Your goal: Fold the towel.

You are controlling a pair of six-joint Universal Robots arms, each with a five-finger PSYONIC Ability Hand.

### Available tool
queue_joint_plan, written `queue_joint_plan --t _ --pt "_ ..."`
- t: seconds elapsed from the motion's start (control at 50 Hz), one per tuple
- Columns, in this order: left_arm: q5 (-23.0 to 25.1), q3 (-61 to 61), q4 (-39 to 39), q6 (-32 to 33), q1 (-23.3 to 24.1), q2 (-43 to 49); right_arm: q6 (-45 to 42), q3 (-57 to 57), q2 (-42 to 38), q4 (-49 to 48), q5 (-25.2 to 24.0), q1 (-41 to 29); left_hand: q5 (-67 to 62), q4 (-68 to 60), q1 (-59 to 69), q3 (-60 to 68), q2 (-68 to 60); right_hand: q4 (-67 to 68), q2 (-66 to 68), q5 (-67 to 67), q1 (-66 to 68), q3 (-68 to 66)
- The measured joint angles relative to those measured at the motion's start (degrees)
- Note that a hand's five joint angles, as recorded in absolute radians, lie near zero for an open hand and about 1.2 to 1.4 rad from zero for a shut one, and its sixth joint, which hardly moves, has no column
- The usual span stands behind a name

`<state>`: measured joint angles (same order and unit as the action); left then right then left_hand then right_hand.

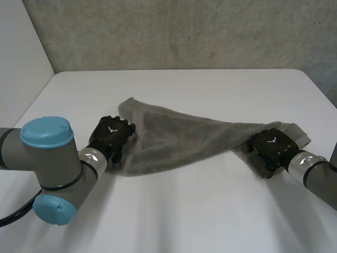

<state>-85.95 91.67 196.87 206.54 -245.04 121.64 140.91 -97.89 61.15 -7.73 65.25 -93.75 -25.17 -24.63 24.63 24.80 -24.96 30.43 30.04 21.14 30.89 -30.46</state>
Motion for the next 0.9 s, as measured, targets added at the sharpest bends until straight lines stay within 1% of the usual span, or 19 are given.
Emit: queue_joint_plan --t 0.04,0.12,0.16,0.2,0.28,0.34,0.54,0.6,0.66,0.76,0.9 --pt "0.00 0.00 0.00 0.00 0.00 0.00 -0.01 0.36 -0.38 0.01 0.21 -0.17 0.01 0.00 0.00 0.00 0.00 0.00 0.00 0.09 0.01 -0.01" --pt "-0.01 0.00 0.00 0.00 0.00 0.00 -0.06 1.25 -1.29 0.03 0.75 -0.69 0.01 0.00 0.00 0.00 0.00 7.42 7.71 6.33 7.18 -7.37" --pt "-0.01 0.00 0.00 0.00 0.00 0.00 -0.08 1.54 -1.60 0.02 0.89 -0.87 0.01 0.00 0.00 0.00 0.00 9.36 9.52 8.02 9.10 -9.44" --pt "-0.01 0.00 0.00 0.00 0.00 0.00 -0.10 1.85 -1.96 0.01 1.00 -1.04 0.00 0.00 0.00 0.00 0.00 13.23 13.79 11.65 13.01 -13.46" --pt "0.00 0.00 0.00 0.00 0.00 0.00 -0.08 2.30 -2.32 0.00 1.35 -1.24 0.01 0.00 0.00 0.00 0.00 25.32 26.22 24.39 25.28 -25.62" --pt "0.00 0.00 0.02 0.00 -0.01 0.00 -0.04 2.51 -2.40 0.02 1.70 -1.32 0.00 0.00 0.00 0.00 0.00 29.74 29.98 28.96 29.64 -29.65" --pt "0.02 0.08 0.01 0.00 -0.36 -0.07 0.09 2.65 -2.31 0.08 2.19 -1.28 0.00 0.00 0.00 0.00 0.00 32.61 32.73 31.77 32.63 -32.19" --pt "0.05 0.14 0.00 0.00 -0.42 -0.08 0.15 2.65 -2.10 0.08 2.19 -1.24 0.01 0.00 0.00 0.00 0.00 40.31 40.64 39.41 39.74 -39.20" --pt "0.07 0.25 0.00 0.00 -0.44 -0.10 0.30 2.66 -1.75 0.08 2.19 -1.18 0.00 0.00 0.00 0.00 0.00 46.09 45.54 45.23 44.67 -44.24" --pt "0.09 0.54 0.00 -0.01 -0.44 -0.23 1.47 2.70 -0.60 -0.03 2.17 -0.78 0.01 0.00 0.00 0.00 0.00 46.38 45.55 45.29 44.73 -44.41" --pt "0.13 0.98 -0.41 0.00 -0.48 -0.69 5.35 2.90 0.94 -0.05 2.11 -0.26 0.01 0.00 0.00 0.00 0.00 46.48 45.50 45.29 44.74 -44.41"
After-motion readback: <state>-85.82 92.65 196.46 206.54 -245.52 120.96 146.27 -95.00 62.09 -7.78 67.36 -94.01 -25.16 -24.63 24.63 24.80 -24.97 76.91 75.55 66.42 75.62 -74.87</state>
